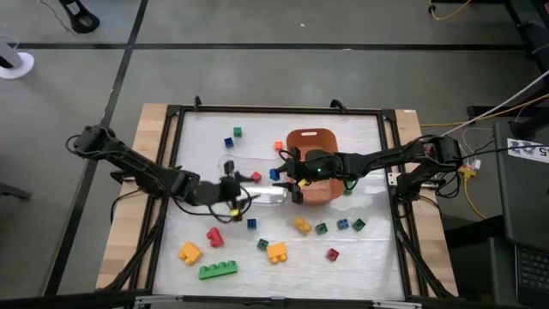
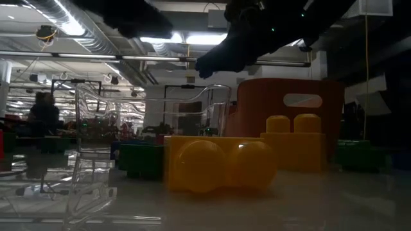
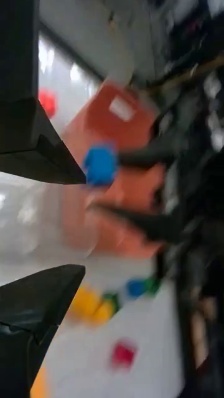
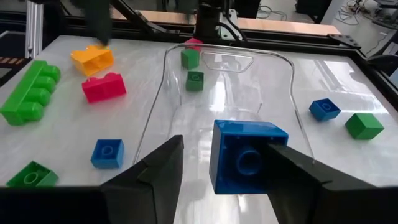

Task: Sort blocks by size
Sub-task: Put the small blue game piece into the transparent bin

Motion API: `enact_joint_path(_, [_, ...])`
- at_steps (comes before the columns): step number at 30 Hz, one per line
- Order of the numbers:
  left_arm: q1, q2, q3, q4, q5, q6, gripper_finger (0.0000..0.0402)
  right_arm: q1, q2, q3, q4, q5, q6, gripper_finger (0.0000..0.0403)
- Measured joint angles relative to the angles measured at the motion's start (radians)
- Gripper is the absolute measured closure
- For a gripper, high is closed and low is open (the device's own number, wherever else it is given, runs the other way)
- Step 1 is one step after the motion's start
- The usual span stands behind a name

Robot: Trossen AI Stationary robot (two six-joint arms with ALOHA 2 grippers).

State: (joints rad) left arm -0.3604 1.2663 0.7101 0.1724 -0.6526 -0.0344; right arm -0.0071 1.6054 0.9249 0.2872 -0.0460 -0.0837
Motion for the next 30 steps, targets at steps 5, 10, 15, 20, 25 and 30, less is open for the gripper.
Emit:
enact_joint_path(5, [0.103,0.060,0.000,0.152,-0.005,0.016,0.0192,0.000,0.000,0.000,0.000,0.000,0.000,0.0204])
enact_joint_path(10, [0.182,0.130,0.000,0.239,0.049,0.013,0.0192,0.000,0.000,0.000,0.000,-0.003,0.000,0.0204])
enact_joint_path(15, [0.216,0.158,0.000,0.297,0.107,0.011,0.0192,0.000,0.000,0.000,0.001,-0.003,0.000,0.0204])
enact_joint_path(20, [0.231,0.158,0.000,0.289,0.112,0.009,0.0192,0.000,0.000,0.000,0.001,-0.003,0.000,0.0204])
enact_joint_path(25, [0.236,0.158,0.001,0.229,0.148,0.005,0.0192,0.000,0.000,0.000,-0.001,-0.003,0.000,0.0203])
enact_joint_path(30, [0.228,0.156,0.003,0.115,0.148,-0.040,0.0192,0.000,0.000,-0.001,-0.012,-0.009,0.000,0.0204])
